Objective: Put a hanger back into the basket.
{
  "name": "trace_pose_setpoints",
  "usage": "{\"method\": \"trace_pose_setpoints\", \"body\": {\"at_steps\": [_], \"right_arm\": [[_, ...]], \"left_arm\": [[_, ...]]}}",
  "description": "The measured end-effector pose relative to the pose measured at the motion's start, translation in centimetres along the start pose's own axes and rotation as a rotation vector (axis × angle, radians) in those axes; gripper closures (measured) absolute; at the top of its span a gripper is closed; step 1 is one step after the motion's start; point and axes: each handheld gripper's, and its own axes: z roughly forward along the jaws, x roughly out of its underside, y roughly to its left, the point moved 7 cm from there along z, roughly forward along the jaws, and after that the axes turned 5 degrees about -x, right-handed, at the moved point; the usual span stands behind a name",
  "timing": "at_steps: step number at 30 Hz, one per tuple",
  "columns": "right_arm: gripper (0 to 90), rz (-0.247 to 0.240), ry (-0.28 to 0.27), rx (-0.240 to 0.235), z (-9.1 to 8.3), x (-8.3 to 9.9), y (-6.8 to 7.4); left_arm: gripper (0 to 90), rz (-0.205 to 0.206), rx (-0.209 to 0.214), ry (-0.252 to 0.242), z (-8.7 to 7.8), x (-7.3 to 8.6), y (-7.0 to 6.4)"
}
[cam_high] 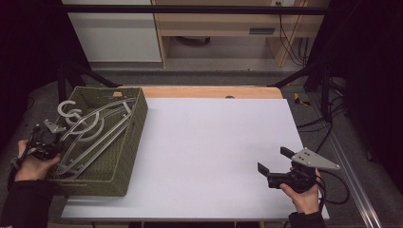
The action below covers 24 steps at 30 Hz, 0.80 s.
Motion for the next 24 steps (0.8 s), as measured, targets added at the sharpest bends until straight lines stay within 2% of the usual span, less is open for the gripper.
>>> {"method": "trace_pose_setpoints", "body": {"at_steps": [5, 8, 9, 11, 12, 13, 15, 16, 19, 24], "right_arm": [[2.1, 0.001, 0.000, 0.000, 0.0, 0.0, 0.0], [2.1, 0.001, 0.001, 0.000, 0.0, 0.0, 0.0], [2.1, 0.003, 0.001, -0.001, 0.1, 0.0, 0.0], [2.1, 0.002, 0.001, 0.002, 0.1, 0.0, 0.0], [2.1, 0.002, 0.000, 0.002, 0.1, 0.0, 0.0], [2.1, 0.001, 0.001, 0.001, 0.1, 0.0, 0.0], [2.1, 0.002, -0.001, 0.001, 0.1, 0.0, 0.0], [2.1, 0.002, 0.000, 0.001, 0.1, 0.0, 0.0], [2.1, -0.001, -0.001, -0.001, 0.0, 0.0, 0.0], [2.1, 0.001, -0.005, 0.002, -0.1, 0.0, -0.1]], "left_arm": [[80.9, -0.020, 0.047, 0.028, 0.2, 0.2, 0.1], [76.3, -0.031, 0.082, 0.052, 0.2, 0.4, 0.1], [76.1, -0.026, 0.101, 0.058, 0.2, 0.4, 0.0], [79.0, -0.042, 0.223, 0.049, -0.1, 0.4, -0.9], [79.6, -0.041, 0.225, 0.036, -0.1, 0.2, -1.3], [79.5, -0.004, 0.213, 0.039, -0.3, 0.1, -1.5], [76.7, -0.021, 0.206, 0.003, -0.6, -0.4, -1.8], [74.1, -0.025, 0.186, -0.013, -0.8, -0.6, -1.8], [65.5, -0.057, 0.190, -0.085, -1.8, -1.4, -1.9], [58.4, -0.093, 0.255, -0.227, -4.6, -2.6, -3.2]]}}
